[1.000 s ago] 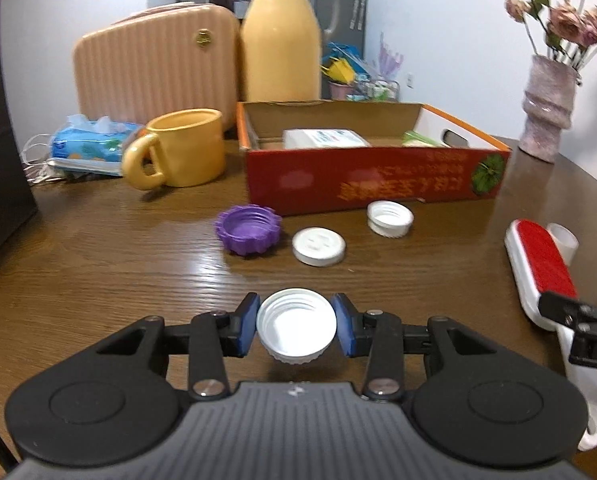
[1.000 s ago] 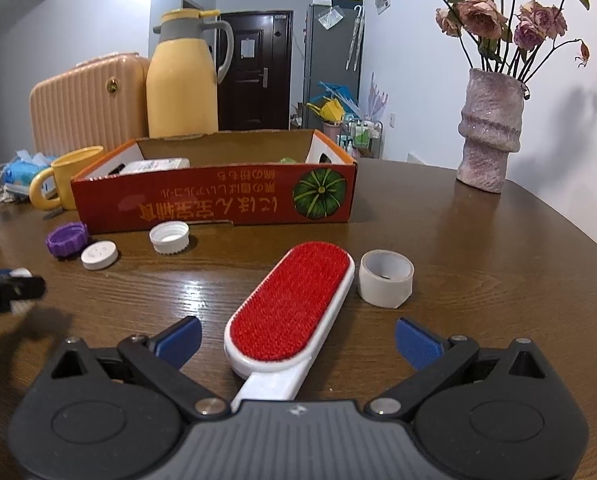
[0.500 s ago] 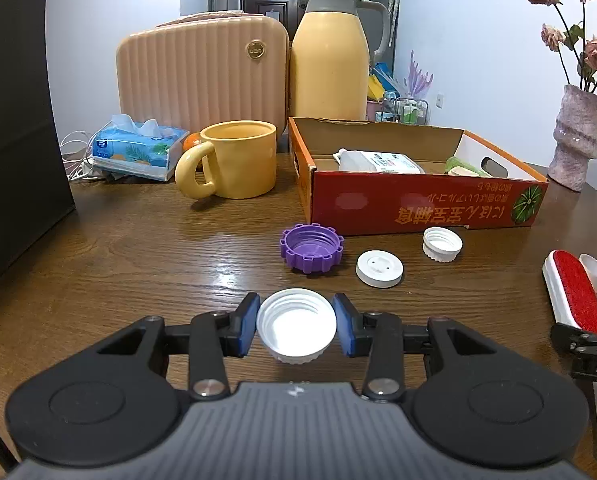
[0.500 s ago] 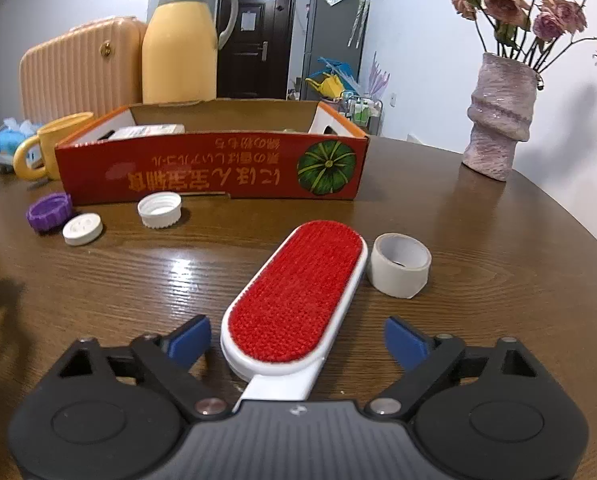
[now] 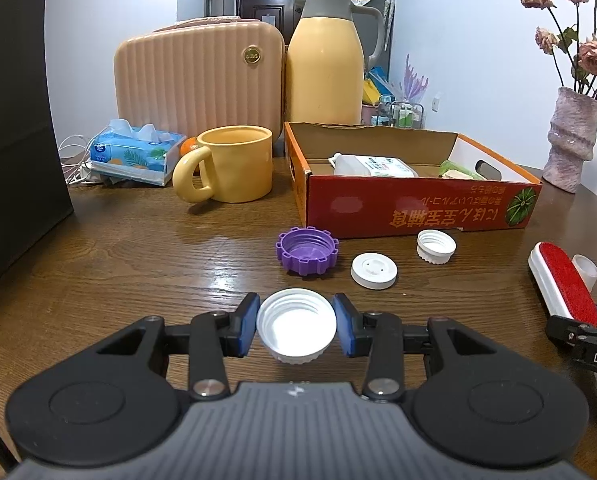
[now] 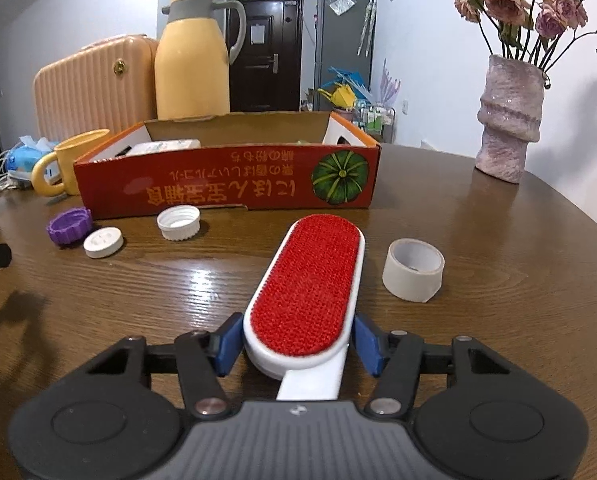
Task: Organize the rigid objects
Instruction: 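Carry the white cap and red lint brush in both grippers over the box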
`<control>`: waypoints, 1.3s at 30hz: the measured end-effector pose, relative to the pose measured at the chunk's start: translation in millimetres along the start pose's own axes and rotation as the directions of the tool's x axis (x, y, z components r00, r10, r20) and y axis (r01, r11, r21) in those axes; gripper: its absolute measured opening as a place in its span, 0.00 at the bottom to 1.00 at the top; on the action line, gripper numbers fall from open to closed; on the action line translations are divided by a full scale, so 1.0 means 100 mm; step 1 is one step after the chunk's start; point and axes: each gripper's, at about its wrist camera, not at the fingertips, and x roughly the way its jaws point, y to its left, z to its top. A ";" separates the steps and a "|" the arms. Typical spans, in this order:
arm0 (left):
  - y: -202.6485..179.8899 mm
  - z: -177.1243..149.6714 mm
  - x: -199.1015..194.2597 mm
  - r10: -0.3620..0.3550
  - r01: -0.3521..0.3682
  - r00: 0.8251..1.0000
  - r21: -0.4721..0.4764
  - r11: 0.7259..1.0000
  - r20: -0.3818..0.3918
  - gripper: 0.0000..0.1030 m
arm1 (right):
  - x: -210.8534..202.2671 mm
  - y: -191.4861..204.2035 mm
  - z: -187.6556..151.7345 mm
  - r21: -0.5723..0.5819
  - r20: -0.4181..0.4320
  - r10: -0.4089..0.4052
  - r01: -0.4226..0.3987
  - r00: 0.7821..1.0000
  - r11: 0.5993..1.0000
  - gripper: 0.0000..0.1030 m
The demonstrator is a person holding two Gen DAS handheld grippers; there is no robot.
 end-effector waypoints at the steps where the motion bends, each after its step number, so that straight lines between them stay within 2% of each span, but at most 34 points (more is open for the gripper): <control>1: 0.00 0.00 0.00 -0.001 0.001 1.000 0.000 1.000 0.001 0.39 | -0.01 0.00 0.00 -0.002 0.006 0.000 0.000 1.000 1.000 0.56; 23: -0.09 0.09 -0.11 -0.019 0.018 1.000 0.011 1.000 0.025 0.39 | -0.18 0.09 0.26 -0.024 0.085 0.059 -0.057 0.995 0.998 0.56; 39: -0.35 0.44 -0.11 -0.050 0.048 0.995 0.035 0.998 0.083 0.39 | -0.15 0.17 0.63 -0.022 0.128 0.104 -0.102 0.986 0.995 0.56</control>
